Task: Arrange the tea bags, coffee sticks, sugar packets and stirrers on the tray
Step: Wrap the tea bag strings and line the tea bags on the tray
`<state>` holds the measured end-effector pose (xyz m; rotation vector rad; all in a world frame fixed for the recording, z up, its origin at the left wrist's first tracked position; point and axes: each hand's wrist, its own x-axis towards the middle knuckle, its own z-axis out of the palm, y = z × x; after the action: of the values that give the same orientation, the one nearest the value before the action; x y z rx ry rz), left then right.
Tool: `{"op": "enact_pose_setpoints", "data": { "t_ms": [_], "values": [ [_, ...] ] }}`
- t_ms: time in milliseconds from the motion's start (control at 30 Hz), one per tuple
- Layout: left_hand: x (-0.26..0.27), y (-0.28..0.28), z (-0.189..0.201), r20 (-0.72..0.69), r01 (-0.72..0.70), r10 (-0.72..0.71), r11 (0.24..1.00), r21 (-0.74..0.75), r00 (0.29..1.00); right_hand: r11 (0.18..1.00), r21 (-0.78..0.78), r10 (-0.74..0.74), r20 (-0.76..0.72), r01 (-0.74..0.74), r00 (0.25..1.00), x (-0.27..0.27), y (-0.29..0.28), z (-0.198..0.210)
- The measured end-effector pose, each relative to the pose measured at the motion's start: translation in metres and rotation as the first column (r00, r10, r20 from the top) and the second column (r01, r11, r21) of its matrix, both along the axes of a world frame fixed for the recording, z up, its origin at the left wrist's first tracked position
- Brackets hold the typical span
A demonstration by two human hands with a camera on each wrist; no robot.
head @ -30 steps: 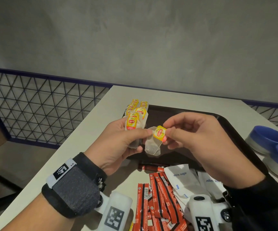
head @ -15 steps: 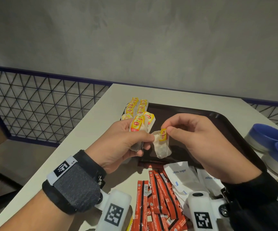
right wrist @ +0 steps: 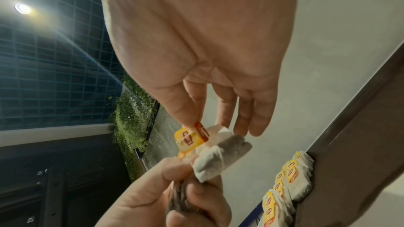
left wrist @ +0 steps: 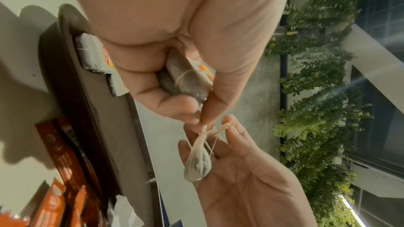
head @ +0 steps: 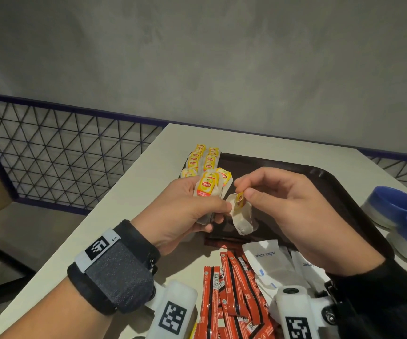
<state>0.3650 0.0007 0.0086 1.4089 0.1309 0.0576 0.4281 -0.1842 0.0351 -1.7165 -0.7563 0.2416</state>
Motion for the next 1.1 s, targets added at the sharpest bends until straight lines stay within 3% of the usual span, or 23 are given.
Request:
{"op": "enact_pose_setpoints", "data": {
  "t_ms": [267, 533, 700, 833, 933, 1100],
  "values": [
    [-0.0019, -0.0025, 0.0014, 0.037, -0.005, 0.004, 0.999, 0.034, 0.999, 0.994, -0.025, -0.107, -0.083, 0.106, 0.991, -0.0013, 0.0050, -0.0042],
    [-0.0017, -0.0014, 0.0012, 0.084, -0.063, 0.063, 0.998, -0.006, 0.994, 0.988, 0.027, -0.149, -0.036, 0.150, 0.988, -0.0015, 0.0067, -0.0054],
    [-0.0024, -0.0033, -0.0008, 0.099, -0.046, 0.041, 0.998, 0.046, 0.994, 0.983, 0.028, -0.180, 0.046, 0.179, 0.983, -0.0016, 0.0065, -0.0089],
    [-0.0027, -0.0045, -0.0016, 0.117, -0.056, 0.047, 0.996, 0.074, 0.992, 0.988, 0.023, -0.156, 0.029, 0.155, 0.987, -0.0030, 0.0076, -0.0087],
    [-0.0033, -0.0033, 0.0003, 0.131, -0.050, 0.041, 0.996, 0.069, 0.991, 0.987, 0.054, -0.145, -0.066, 0.149, 0.987, -0.0022, 0.0068, -0.0074],
    [-0.0053, -0.0015, 0.0048, 0.162, 0.012, -0.016, 1.000, 0.029, 0.987, 0.982, 0.162, -0.035, -0.366, 0.100, 0.930, -0.0007, 0.0029, -0.0029]
  ]
}}
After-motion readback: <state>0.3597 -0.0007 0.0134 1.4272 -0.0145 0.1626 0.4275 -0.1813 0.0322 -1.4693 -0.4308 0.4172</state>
